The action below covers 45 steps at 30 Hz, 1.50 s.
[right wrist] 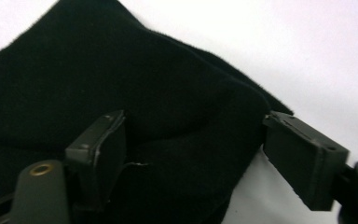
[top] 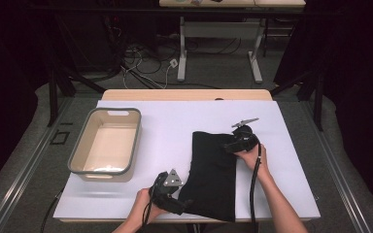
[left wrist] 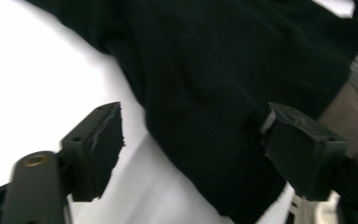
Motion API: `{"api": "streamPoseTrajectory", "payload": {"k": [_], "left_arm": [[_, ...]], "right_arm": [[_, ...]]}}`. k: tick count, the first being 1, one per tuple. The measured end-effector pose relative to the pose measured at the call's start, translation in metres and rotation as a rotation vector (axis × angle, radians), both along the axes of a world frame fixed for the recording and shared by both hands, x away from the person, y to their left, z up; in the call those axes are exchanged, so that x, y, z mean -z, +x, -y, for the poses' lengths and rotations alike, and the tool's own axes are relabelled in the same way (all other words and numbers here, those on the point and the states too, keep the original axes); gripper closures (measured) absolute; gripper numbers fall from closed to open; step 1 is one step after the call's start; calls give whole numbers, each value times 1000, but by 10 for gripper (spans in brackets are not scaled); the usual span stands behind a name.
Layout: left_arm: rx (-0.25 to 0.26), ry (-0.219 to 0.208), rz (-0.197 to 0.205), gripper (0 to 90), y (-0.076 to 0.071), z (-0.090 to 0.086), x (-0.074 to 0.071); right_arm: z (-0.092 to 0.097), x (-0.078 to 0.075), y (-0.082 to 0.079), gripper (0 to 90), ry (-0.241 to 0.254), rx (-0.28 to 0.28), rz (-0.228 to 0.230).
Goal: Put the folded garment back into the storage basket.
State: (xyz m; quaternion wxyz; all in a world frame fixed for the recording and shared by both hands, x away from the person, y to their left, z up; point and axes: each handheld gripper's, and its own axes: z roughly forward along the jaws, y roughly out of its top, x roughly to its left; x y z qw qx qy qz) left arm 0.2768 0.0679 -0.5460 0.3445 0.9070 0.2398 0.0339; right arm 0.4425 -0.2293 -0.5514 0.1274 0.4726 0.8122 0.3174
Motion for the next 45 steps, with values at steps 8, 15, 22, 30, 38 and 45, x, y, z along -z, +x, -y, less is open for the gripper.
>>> {"api": "streamPoseTrajectory", "payload": {"k": [8,15,22,30,38,45], "left_arm": [[19,45,-1,224,-4,6,7],[31,28,17,369,-7,7,6],[34,-19,-11,555,-5,7,7],[28,-83,-36,710,-2,1,6],[-1,-92,0,713,-12,-11,-2],[-54,-78,30,710,-15,-21,-1]], "right_arm": [[-3,2,-2,216,-14,-23,-10],[-7,-1,-7,454,4,-49,-23],[-9,0,-9,666,41,-61,-28],[-16,-3,-10,755,30,-80,21],[-36,-5,-9,761,19,-121,62],[-65,-6,0,761,-34,-163,98]]}}
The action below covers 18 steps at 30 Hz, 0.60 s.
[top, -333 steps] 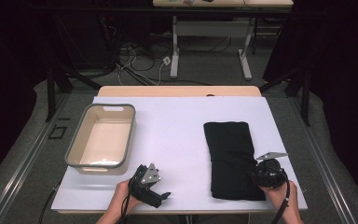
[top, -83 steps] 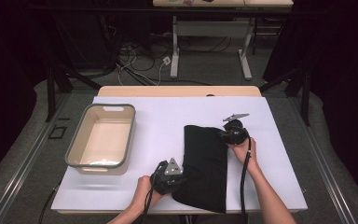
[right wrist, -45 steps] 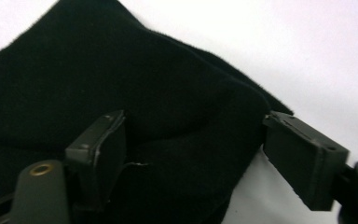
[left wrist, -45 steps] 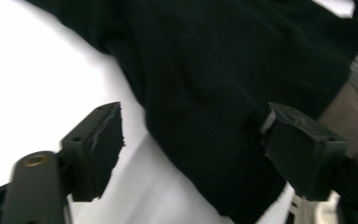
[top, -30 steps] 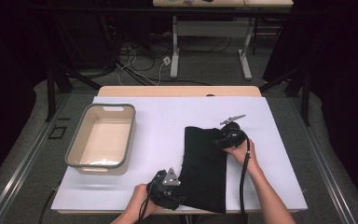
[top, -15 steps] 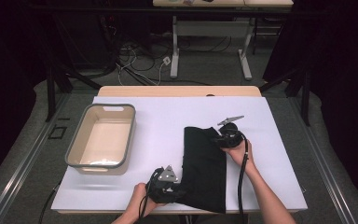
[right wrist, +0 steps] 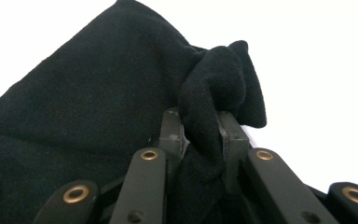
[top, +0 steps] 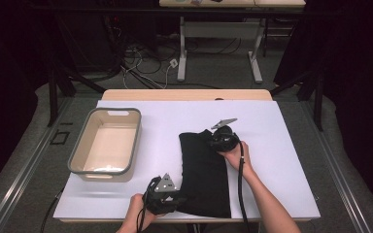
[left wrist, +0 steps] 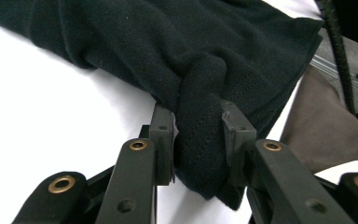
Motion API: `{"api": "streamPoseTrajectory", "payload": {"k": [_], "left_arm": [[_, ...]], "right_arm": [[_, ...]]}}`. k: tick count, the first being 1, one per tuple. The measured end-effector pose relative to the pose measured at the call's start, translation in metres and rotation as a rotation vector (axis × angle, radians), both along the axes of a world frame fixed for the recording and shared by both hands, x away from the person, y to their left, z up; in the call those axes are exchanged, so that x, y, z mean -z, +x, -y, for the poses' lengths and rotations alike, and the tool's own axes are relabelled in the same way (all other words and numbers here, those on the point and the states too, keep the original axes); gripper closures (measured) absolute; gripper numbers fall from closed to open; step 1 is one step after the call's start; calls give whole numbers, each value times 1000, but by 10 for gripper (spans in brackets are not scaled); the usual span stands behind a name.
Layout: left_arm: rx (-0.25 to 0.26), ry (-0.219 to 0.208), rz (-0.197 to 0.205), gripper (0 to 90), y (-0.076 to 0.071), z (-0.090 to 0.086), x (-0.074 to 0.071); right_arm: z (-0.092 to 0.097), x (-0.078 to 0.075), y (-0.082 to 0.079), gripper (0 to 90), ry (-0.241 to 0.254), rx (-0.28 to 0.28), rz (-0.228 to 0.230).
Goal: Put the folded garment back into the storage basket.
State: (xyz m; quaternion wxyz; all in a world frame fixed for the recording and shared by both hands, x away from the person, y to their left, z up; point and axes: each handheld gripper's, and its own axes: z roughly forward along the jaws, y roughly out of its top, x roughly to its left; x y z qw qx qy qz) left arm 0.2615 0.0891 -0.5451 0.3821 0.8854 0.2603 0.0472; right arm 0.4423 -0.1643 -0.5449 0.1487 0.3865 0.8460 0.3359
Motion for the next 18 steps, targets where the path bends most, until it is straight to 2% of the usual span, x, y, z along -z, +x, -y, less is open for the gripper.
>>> {"api": "streamPoseTrajectory", "payload": {"k": [2,4,5,6,7,8,9,10,11,12,13,15,17,18], "left_arm": [[-15,-8,-2,709,-2,-1,3],[-11,4,-5,707,-2,-1,4],[-10,7,-9,706,-2,0,5],[-8,9,-7,703,-2,1,6],[-4,22,-10,695,-2,2,7],[-4,24,-4,681,-2,2,7],[-3,25,-1,657,-2,2,7],[-8,34,7,604,-3,3,6],[-12,43,14,533,-3,3,6],[-19,40,15,464,-3,3,5],[-19,35,9,416,-3,3,4],[-20,24,10,350,-3,1,1],[-24,16,11,310,-4,-2,-2],[-29,8,4,287,-5,-4,-3]], "right_arm": [[-6,0,3,761,4,-8,10],[-13,0,6,761,-4,-23,22],[-16,-1,7,760,-20,-26,3],[-19,0,7,757,-24,-21,7],[-20,1,9,750,-13,-26,17],[-18,-3,9,728,-67,-38,-25],[-19,-1,9,667,-43,-26,1],[-18,-2,10,579,-67,-7,20],[-16,-4,9,485,-82,11,-4],[-15,-5,9,418,-85,20,-4],[-12,-4,10,372,-65,29,18],[-9,-6,8,296,-40,44,11],[-1,-14,3,252,-39,55,-20],[1,-14,1,239,18,58,1]]}}
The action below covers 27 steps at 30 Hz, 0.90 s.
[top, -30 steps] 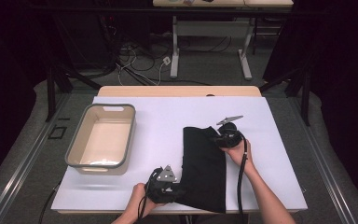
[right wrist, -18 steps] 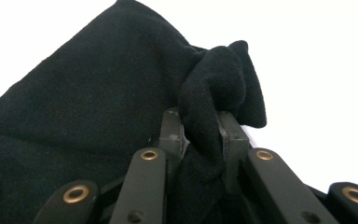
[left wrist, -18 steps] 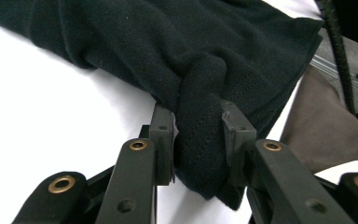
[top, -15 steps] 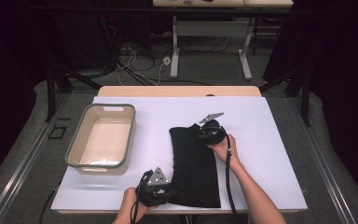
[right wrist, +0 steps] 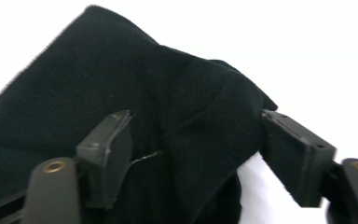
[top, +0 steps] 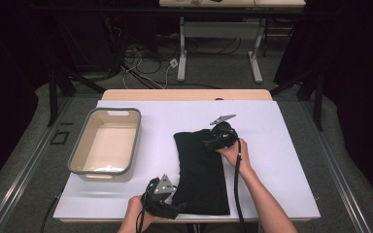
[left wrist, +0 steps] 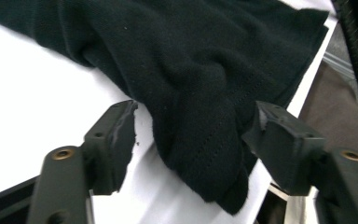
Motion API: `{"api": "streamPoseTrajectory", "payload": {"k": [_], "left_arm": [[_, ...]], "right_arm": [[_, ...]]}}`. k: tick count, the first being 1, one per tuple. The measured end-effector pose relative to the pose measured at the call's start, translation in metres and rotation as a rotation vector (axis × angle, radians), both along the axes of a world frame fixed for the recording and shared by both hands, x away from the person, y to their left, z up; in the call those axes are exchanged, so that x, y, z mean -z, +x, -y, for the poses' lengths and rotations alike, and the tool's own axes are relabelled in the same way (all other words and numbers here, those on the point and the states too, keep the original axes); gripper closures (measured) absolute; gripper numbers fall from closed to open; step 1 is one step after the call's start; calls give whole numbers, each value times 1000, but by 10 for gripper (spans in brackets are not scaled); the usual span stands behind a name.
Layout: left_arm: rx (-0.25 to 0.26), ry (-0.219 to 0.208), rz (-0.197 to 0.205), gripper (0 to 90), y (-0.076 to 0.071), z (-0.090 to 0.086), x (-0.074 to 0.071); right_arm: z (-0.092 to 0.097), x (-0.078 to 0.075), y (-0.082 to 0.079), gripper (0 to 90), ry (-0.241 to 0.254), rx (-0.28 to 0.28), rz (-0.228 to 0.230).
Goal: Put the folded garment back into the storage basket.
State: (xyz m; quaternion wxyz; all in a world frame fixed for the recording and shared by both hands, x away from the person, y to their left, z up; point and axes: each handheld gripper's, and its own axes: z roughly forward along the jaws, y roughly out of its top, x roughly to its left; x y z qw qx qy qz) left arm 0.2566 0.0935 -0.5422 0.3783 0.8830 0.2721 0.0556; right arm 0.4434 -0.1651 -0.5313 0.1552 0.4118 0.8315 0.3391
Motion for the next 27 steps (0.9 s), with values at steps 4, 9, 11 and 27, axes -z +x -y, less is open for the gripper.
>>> {"api": "streamPoseTrajectory", "payload": {"k": [4,9,11,27], "left_arm": [[-11,-10,26,217,-1,-10,-4],[-47,-20,43,160,3,-17,-6],[-58,-18,41,158,7,-20,-6],[-143,-6,47,77,27,-34,5]], "right_arm": [[7,-8,-13,194,25,-24,-12],[13,-6,-32,171,33,-66,-22],[17,-6,-40,167,-3,-79,-58],[25,1,-107,129,3,-154,-152]]}}
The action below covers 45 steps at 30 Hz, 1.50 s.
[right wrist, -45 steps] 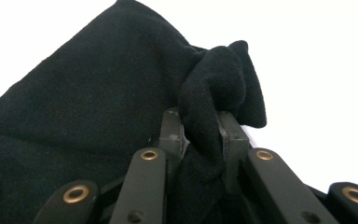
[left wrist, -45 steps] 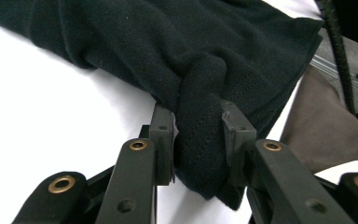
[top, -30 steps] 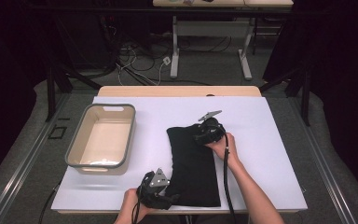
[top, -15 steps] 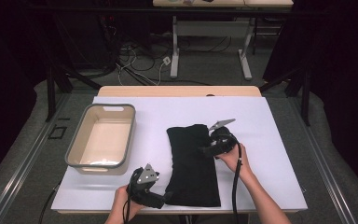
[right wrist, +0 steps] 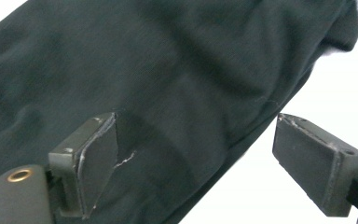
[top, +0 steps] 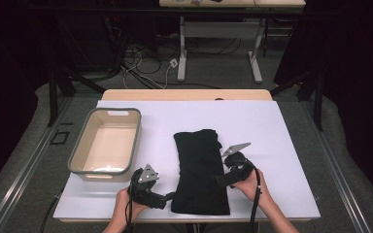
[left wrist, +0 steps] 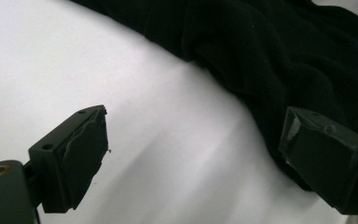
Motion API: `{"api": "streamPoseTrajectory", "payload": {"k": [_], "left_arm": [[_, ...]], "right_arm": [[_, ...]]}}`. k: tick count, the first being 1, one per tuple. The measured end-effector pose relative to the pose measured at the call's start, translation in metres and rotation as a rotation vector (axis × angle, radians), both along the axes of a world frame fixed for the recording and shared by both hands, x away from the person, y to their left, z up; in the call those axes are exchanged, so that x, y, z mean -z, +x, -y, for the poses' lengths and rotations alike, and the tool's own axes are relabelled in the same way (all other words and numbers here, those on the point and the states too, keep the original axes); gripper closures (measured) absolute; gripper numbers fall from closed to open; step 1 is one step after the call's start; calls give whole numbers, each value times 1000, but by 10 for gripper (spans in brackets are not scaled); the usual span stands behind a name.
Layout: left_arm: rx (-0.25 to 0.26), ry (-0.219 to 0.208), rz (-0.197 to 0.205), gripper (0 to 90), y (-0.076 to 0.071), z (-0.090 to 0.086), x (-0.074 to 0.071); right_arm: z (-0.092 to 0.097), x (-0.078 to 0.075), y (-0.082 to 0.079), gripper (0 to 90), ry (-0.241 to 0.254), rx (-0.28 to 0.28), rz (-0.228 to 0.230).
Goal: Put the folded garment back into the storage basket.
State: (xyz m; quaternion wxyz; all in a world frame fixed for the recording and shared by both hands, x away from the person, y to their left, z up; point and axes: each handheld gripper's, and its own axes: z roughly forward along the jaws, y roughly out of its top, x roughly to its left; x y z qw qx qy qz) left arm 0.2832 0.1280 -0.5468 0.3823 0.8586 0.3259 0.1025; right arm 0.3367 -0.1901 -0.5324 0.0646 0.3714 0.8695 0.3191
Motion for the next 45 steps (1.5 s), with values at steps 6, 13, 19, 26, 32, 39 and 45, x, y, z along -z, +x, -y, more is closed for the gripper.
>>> {"api": "streamPoseTrajectory", "payload": {"k": [6,13,19,26,32,39,45], "left_arm": [[-28,9,15,7,2,-1,-1],[-46,7,19,4,3,-1,-1],[-42,26,20,4,4,0,-1],[-46,33,21,5,5,2,-1],[-51,36,18,6,6,3,0],[-65,34,12,14,11,4,-2],[-90,32,-12,15,24,8,-5]], "right_arm": [[-1,6,-27,83,-25,-29,-50],[-2,11,-49,12,-58,-54,-74],[-2,13,-63,0,-73,-69,-70],[-10,18,-73,0,-137,-95,-46],[-19,20,-77,3,-209,-105,4],[-19,18,-77,100,-172,-107,13],[-20,15,-78,230,-150,-112,26]]}}
